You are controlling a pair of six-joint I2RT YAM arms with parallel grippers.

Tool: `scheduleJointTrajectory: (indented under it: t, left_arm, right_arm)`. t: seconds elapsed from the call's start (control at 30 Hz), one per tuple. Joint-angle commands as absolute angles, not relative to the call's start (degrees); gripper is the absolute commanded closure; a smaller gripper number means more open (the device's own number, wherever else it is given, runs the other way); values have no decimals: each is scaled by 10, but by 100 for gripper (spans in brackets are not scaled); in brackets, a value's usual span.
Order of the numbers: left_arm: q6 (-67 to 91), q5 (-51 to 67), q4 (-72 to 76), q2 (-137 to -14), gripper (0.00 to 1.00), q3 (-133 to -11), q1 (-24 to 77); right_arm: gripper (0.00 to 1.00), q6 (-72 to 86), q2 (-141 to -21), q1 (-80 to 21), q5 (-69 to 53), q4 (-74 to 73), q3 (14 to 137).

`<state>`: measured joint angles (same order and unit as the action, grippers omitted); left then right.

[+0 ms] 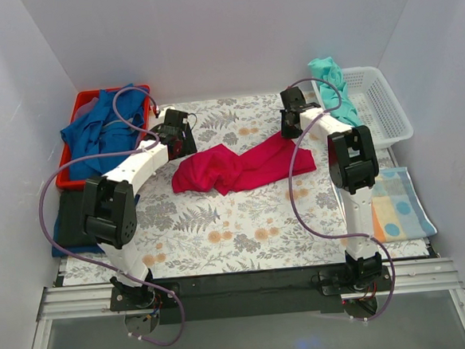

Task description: Fold and stack the t-shirts

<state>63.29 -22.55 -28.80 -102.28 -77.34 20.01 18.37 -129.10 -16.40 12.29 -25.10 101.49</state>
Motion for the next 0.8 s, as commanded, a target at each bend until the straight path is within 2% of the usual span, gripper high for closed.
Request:
scheduleJointTrajectory:
  t: [0.0,0.3,0.53,0.77]
  left_arm:
    - [635,-212,-293,-971,25,-773,198]
    - [614,-111,-266,-933,27,-751,202]
    - [538,-42,-228,-885,30,-719,275]
    - [511,-25,-223,-940,31,-735,330]
  right_arm:
    - [99,189,-1255,-160,139,-261,1021]
    - [99,176,-1119,-160,163,-260,1065]
    - [99,178,-1075,-160,163,-259,1142]
    - [99,178,-1049,-160,155,-256,1158]
